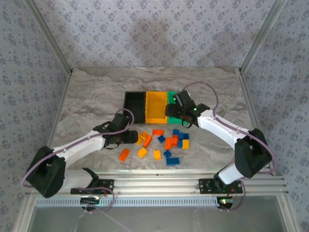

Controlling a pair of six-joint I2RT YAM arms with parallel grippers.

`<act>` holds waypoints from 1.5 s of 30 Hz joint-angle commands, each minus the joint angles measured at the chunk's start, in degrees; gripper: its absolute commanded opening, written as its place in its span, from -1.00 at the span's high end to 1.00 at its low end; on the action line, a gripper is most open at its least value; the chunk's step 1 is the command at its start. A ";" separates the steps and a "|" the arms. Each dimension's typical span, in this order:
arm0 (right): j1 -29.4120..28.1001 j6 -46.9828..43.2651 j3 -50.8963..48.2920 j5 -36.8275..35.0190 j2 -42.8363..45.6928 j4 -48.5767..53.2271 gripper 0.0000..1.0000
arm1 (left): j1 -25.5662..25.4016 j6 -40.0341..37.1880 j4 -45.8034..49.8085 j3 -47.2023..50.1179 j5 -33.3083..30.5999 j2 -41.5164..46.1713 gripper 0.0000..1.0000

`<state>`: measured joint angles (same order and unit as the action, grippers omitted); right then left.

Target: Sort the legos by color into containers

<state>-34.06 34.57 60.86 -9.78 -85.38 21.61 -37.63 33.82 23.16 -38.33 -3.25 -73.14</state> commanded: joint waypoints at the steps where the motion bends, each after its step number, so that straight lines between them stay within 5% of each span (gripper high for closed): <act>1: 0.14 1.03 -1.47 -2.32 3.26 0.15 -0.63 | -1.43 -1.41 -1.41 -1.94 -4.07 -1.68 -0.53; 7: 0.33 1.03 -3.09 -2.76 5.48 -0.11 -0.64 | -1.68 -1.25 -3.22 -1.07 -5.72 -3.88 -0.38; 22: 1.24 1.09 -4.15 -3.73 6.80 0.12 -0.63 | -1.84 -0.94 -2.95 -1.11 -5.99 -3.54 0.41; 31: 1.39 3.18 -7.00 -3.40 9.13 -1.14 -0.64 | -1.46 -1.04 3.05 -9.11 -12.11 6.01 0.48; 45: 1.79 4.45 -12.67 -3.50 15.17 -0.16 -0.64 | 6.78 -5.17 -4.38 -34.24 -13.83 -22.71 0.49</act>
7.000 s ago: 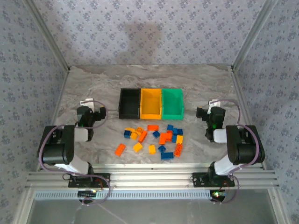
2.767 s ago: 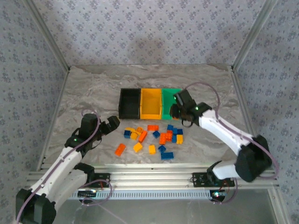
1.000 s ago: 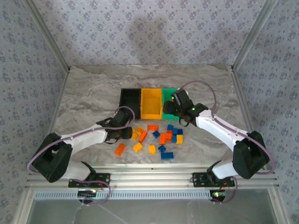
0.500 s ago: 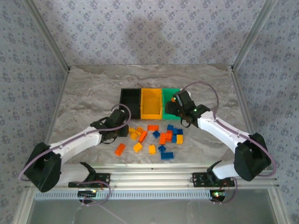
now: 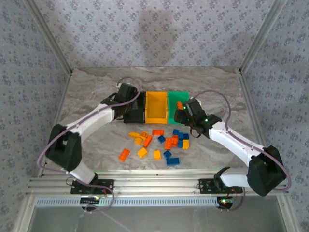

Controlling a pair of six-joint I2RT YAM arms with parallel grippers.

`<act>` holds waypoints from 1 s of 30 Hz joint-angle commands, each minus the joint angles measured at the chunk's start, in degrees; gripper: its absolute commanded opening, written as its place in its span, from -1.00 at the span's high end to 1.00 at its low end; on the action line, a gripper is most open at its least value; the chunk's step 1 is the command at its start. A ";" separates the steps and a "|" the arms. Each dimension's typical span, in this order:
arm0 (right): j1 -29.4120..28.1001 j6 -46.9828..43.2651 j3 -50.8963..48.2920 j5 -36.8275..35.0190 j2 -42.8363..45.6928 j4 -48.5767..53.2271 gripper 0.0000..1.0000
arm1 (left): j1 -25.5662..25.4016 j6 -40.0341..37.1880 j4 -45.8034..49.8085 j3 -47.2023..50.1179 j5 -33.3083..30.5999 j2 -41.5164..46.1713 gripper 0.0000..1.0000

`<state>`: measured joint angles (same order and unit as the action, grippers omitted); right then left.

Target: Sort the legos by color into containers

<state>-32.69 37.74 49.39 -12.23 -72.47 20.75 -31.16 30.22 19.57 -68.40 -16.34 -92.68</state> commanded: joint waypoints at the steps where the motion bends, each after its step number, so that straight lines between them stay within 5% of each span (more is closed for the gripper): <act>1: 0.43 1.29 -1.51 -0.92 2.70 0.78 -0.65 | 0.43 -1.77 -0.55 -5.40 -0.67 -4.60 0.45; 6: 0.54 1.90 -2.86 -0.78 4.75 1.61 -0.65 | 0.56 -1.76 0.71 -9.07 -0.50 -9.32 0.28; 15: 0.73 2.35 -3.92 -0.95 7.05 2.10 -0.66 | 0.43 -0.79 -0.12 -7.76 1.39 -7.71 0.50; 22: 1.60 2.58 -4.60 -0.87 7.78 1.84 -0.66 | -4.81 -1.91 -0.15 -10.39 2.60 -4.94 0.50; 30: 2.37 3.22 -5.93 -0.73 8.80 2.01 -0.66 | -7.35 -0.89 0.17 -15.46 5.92 -12.17 0.46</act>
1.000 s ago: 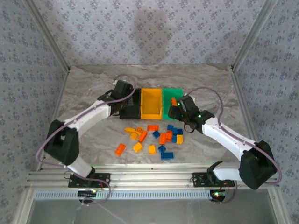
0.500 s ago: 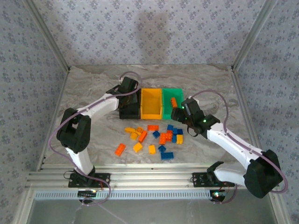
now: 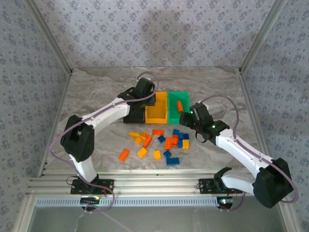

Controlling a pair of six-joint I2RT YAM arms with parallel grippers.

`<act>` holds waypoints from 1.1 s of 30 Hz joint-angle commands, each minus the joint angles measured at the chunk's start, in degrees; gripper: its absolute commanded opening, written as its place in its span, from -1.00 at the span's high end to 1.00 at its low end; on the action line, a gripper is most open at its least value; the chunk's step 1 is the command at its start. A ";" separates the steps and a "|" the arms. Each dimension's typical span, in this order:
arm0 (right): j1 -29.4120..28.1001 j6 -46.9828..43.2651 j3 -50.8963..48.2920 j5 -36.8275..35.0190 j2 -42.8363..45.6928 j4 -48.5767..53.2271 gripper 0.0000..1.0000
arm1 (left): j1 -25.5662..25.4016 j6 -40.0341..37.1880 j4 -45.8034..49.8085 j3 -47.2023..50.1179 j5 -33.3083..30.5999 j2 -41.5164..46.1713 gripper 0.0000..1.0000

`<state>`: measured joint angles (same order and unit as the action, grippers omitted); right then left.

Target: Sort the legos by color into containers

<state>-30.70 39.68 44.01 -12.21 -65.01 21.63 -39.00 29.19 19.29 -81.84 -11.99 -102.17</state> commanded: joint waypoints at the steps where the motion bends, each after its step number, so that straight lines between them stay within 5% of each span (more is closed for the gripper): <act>1: 0.43 1.28 -0.71 -0.71 1.48 1.27 -0.66 | 0.34 0.21 0.16 -2.34 2.07 -3.29 0.45; 4: 0.66 1.44 -1.30 -0.31 1.67 1.36 -0.66 | -0.19 0.55 0.09 -4.01 3.19 -5.38 0.39; 13: 0.77 3.24 -3.91 1.49 0.73 2.58 -0.68 | -1.48 1.79 -0.92 -6.31 6.36 -7.24 -0.18; 22: -3.28 6.34 -11.26 4.97 0.24 3.36 -0.58 | -2.39 3.32 -3.90 2.14 9.81 4.91 -0.58; 24: -5.30 7.13 -12.81 4.93 0.15 3.28 -0.54 | -3.07 3.85 -5.08 6.80 10.22 9.11 -0.90; 33: -7.53 10.62 -15.37 0.78 -0.01 6.17 -0.29 | -5.30 7.09 -5.85 25.28 9.02 25.48 -0.93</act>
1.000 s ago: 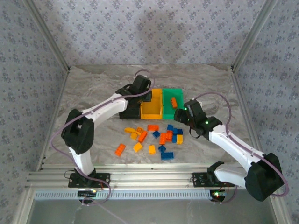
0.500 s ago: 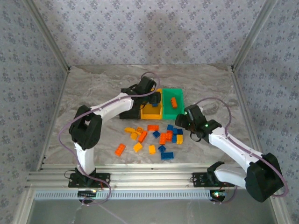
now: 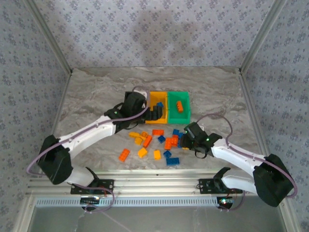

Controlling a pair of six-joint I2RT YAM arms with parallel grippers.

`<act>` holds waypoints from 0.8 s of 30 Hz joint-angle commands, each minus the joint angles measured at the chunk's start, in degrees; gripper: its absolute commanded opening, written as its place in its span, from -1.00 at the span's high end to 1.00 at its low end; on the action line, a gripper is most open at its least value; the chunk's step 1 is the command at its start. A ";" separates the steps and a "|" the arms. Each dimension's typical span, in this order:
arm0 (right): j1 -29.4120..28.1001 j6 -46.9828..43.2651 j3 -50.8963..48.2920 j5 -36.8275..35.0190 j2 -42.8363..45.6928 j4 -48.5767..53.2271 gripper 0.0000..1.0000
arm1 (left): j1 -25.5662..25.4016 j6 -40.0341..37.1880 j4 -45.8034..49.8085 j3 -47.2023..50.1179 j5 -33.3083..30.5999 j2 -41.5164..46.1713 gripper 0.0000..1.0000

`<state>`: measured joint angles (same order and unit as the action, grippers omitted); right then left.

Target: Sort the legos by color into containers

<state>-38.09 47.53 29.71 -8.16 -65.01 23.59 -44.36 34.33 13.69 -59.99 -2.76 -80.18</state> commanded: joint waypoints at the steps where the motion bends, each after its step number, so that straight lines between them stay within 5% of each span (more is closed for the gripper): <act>1: -0.17 3.37 -1.28 -3.96 0.29 5.22 -0.26 | -0.04 2.35 -0.15 4.93 -0.31 4.98 -0.93; 5: 0.15 4.35 -1.59 -6.93 3.00 8.87 -0.15 | -0.17 3.50 0.72 10.05 -1.68 10.82 -0.95; 8: 0.34 2.31 -2.24 -5.65 4.03 5.44 -0.26 | -0.08 3.80 1.16 12.64 -3.00 14.15 -0.97; 15: 1.74 -0.94 -2.03 -0.97 -2.39 -0.67 -0.27 | -0.03 4.00 3.35 16.73 -7.19 18.52 -0.99; 24: 2.40 -1.97 -1.09 -0.98 -4.34 -0.70 0.16 | -0.03 4.52 4.59 19.02 -9.25 19.63 -0.99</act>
<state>-35.90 46.61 28.32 -9.78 -68.95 23.24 -44.38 38.26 16.97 -41.67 -10.15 -62.24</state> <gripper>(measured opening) 0.447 0.994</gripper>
